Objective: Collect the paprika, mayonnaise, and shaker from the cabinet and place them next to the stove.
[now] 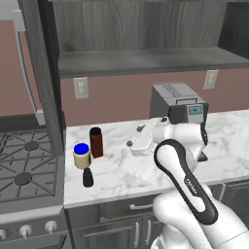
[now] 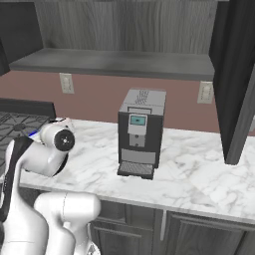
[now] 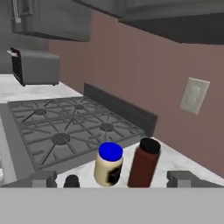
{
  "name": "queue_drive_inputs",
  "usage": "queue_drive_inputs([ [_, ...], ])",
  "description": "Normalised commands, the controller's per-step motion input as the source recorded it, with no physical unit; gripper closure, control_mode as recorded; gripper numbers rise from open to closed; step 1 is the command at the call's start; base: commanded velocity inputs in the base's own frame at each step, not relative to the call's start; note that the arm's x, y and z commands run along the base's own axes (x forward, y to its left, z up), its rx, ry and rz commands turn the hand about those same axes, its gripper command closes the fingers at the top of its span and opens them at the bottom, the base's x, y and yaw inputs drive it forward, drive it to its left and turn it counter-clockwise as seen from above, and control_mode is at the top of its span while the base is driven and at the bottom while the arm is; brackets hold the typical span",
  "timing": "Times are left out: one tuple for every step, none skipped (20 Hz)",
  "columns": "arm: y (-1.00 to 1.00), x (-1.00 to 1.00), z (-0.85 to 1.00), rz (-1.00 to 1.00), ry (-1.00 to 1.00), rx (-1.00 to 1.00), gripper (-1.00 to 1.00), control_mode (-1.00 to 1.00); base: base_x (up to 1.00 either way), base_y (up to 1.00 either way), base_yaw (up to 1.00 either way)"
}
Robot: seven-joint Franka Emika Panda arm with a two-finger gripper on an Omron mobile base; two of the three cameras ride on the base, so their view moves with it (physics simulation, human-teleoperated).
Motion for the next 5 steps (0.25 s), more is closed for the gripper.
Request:
queue_drive_inputs([
  [-0.48,0.00,0.50,-0.12,-0.02,0.00,-1.00,-1.00,0.00,0.00,0.00],
  [-0.47,0.00,0.50,-0.12,-0.02,0.00,-1.00,-1.00,0.00,0.00,0.00],
  [-0.46,0.00,0.50,-0.11,-0.03,0.00,-1.00,-1.00,0.00,0.00,0.00],
  [-0.45,0.00,0.49,-0.11,-0.03,0.00,-1.00,-1.00,0.00,0.00,0.00],
  [-0.44,0.00,0.46,-0.11,-0.03,0.00,-1.00,-1.00,0.00,0.00,0.00],
])
